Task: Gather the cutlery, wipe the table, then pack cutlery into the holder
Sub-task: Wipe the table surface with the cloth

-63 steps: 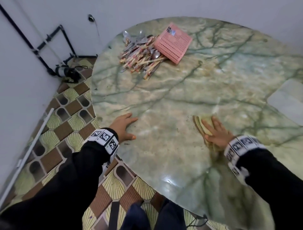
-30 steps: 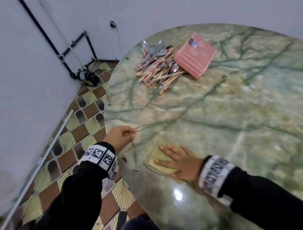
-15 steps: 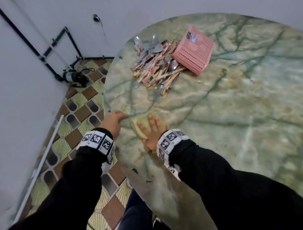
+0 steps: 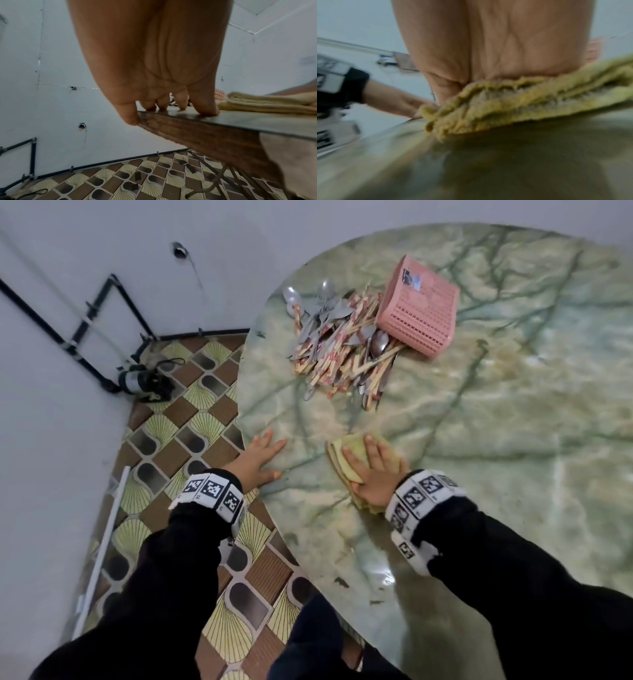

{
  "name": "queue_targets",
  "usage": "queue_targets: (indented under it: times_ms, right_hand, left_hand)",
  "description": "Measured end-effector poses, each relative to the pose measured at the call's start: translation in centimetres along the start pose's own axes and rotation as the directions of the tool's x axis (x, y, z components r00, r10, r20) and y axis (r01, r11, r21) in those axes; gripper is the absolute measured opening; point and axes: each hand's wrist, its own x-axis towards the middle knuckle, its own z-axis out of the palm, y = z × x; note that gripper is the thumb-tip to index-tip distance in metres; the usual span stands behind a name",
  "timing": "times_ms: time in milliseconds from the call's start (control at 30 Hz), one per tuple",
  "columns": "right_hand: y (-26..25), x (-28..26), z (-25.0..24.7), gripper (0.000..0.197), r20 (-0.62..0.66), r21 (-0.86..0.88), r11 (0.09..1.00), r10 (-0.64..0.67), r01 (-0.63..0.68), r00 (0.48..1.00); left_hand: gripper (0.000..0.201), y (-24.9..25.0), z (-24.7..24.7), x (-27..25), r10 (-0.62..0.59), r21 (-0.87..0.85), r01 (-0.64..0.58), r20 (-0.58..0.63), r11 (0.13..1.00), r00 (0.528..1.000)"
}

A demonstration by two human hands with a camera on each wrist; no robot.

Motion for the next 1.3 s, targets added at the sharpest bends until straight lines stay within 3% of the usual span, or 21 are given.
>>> queue_targets:
  times_ms: [133, 233, 300, 367, 433, 533, 600, 700, 767, 833, 900, 967, 1033, 1067, 1133, 1200, 1300]
  right_hand:
    - [-6.0, -1.8, 1.6, 0.065, 0.133, -0.133, 0.945, -0.283, 0.3, 0.95]
    - [-3.4, -4.0, 2.5, 0.066, 0.258, -0.197, 0.899, -0.338, 0.391, 0.905]
    - [-0.1, -4.1, 1.4, 0.065, 0.236, -0.163, 0.939, -0.259, 0.301, 0.936]
    - [2.4, -2.5, -0.3, 0.065, 0.122, -0.112, 0.989, -0.086, 0.1, 0.989]
    - [2.7, -0.2, -1.7, 0.066, 0.042, -0.027, 0.999, 0.042, -0.041, 0.998]
    - [-0.4, 2.7, -2.0, 0.065, -0.056, -0.025, 0.997, 0.07, -0.071, 0.996]
    - [-3.4, 3.0, -1.0, 0.063, -0.084, -0.082, 0.997, -0.02, 0.013, 0.996]
    - [-6.3, 0.7, 0.9, 0.062, -0.007, -0.153, 0.967, -0.206, 0.203, 0.979]
    - [-5.3, -1.9, 2.2, 0.064, 0.12, -0.176, 0.925, -0.319, 0.336, 0.94]
    - [-1.6, -4.9, 3.3, 0.069, 0.245, -0.171, 0.915, -0.32, 0.366, 0.915]
    - [4.1, -7.5, 3.0, 0.071, 0.28, -0.124, 0.96, -0.207, 0.25, 0.937]
    - [10.6, -8.4, 1.3, 0.079, 0.268, -0.083, 0.996, -0.004, 0.027, 0.963]
    - [17.1, -7.7, -1.0, 0.116, 0.145, -0.012, 0.968, 0.25, -0.251, 0.957]
    - [19.6, -7.0, -1.7, 0.116, 0.086, 0.073, 0.92, 0.38, -0.386, 0.921]
    - [22.3, -5.6, -2.9, 0.072, 0.006, 0.144, 0.84, 0.529, -0.524, 0.849]
    - [20.9, -3.4, -4.1, 0.059, -0.062, 0.175, 0.841, 0.529, -0.512, 0.847]
    - [14.4, -0.9, -3.2, 0.061, -0.077, 0.173, 0.951, 0.273, -0.256, 0.959]
  left_hand:
    - [0.075, -0.6, 0.2, 0.0, 0.025, 0.006, -0.025, -0.025, 1.0, 0.999]
    - [0.075, -0.9, 0.3, 0.0, 0.045, -0.01, -0.045, -0.018, 0.999, 0.999]
    - [0.075, -1.0, 0.2, 0.0, 0.055, -0.039, -0.055, 0.002, 0.998, 0.999]
    - [0.075, -1.0, 0.1, -0.1, 0.053, -0.048, -0.052, 0.022, 0.998, 0.998]
    - [0.073, -0.9, 0.1, -0.3, 0.054, -0.062, -0.052, 0.031, 0.997, 0.998]
    - [0.063, -0.9, 0.1, -0.3, 0.05, -0.115, -0.048, 0.011, 0.992, 0.999]
    - [0.057, -1.0, 0.1, -0.3, 0.045, -0.161, -0.045, -0.007, 0.986, 0.999]
    - [0.055, -1.1, 0.1, -0.1, 0.044, -0.178, -0.046, -0.015, 0.983, 0.999]
    - [0.058, -1.4, 0.1, 0.1, 0.048, -0.17, -0.049, -0.013, 0.984, 0.999]
    - [0.062, -1.5, 0.2, 0.1, 0.051, -0.174, -0.051, -0.008, 0.983, 0.999]
    - [0.066, -1.4, 0.2, 0.1, 0.046, -0.174, -0.046, 0.0, 0.984, 0.999]
    - [0.069, -1.1, 0.0, -0.1, 0.037, -0.145, -0.034, 0.013, 0.989, 0.999]
    - [0.071, -0.4, -0.3, -0.2, 0.014, -0.108, -0.01, 0.039, 0.994, 0.999]
    - [0.071, 0.1, -0.6, -0.2, -0.006, -0.098, 0.011, 0.049, 0.995, 0.999]
    - [0.071, 1.2, -1.0, -0.2, -0.062, -0.07, 0.065, 0.046, 0.995, 0.997]
    - [0.068, 2.6, -1.2, -0.2, -0.107, -0.046, 0.108, 0.019, 0.993, 0.994]
    - [0.061, 5.6, -0.7, -0.4, -0.089, -0.057, 0.087, -0.024, 0.995, 0.996]
